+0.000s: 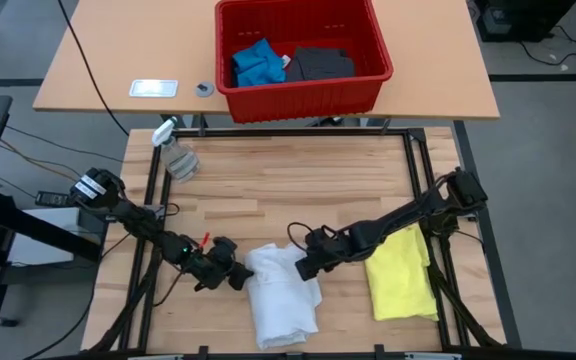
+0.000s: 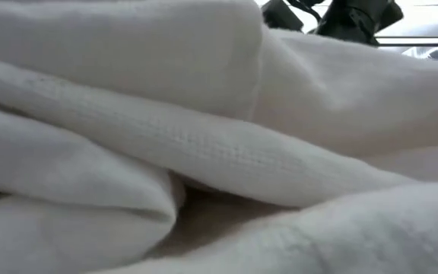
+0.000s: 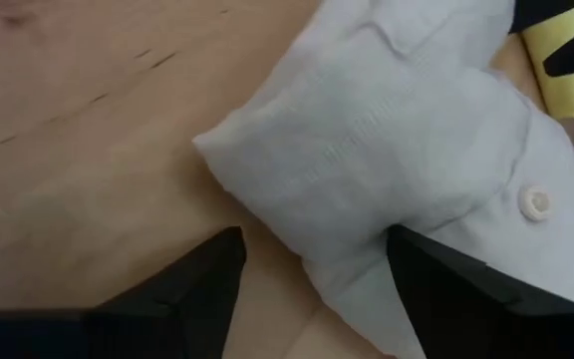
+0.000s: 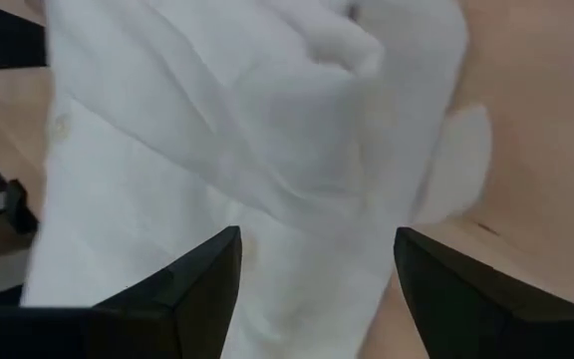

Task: Fold Laundry from Bin

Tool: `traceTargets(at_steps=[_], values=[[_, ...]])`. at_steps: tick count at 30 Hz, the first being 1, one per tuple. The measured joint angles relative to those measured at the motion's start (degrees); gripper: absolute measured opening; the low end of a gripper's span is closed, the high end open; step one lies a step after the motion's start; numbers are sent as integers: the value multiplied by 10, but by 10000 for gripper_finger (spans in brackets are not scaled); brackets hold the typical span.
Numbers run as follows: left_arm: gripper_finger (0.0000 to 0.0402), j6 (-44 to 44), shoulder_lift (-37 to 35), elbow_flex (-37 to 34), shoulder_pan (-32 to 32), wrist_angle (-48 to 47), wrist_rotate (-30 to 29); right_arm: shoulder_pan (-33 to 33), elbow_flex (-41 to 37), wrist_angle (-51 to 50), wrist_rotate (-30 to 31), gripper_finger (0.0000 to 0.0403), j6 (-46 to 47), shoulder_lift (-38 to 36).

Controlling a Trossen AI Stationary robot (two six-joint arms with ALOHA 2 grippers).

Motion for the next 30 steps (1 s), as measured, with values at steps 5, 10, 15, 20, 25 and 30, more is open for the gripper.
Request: traceTargets(at_steps=[5, 10, 15, 20, 25, 30], values=[[251, 28, 0, 0, 5, -1, 9, 16, -18, 13, 28, 268, 19, 0], [226, 70, 0, 0, 30, 3, 51, 18, -45, 70, 29, 268, 34, 0], [204, 65, 1, 0, 42, 9, 46, 19, -69, 127, 28, 268, 59, 0], [225, 58, 1, 0, 42, 9, 36, 19, -82, 129, 28, 268, 60, 0], [261, 56, 1, 0, 42, 12, 37, 9, -98, 143, 20, 268, 34, 0], [274, 74, 1, 0, 42, 12, 40, -2, -110, 168, -22, 268, -7, 0]])
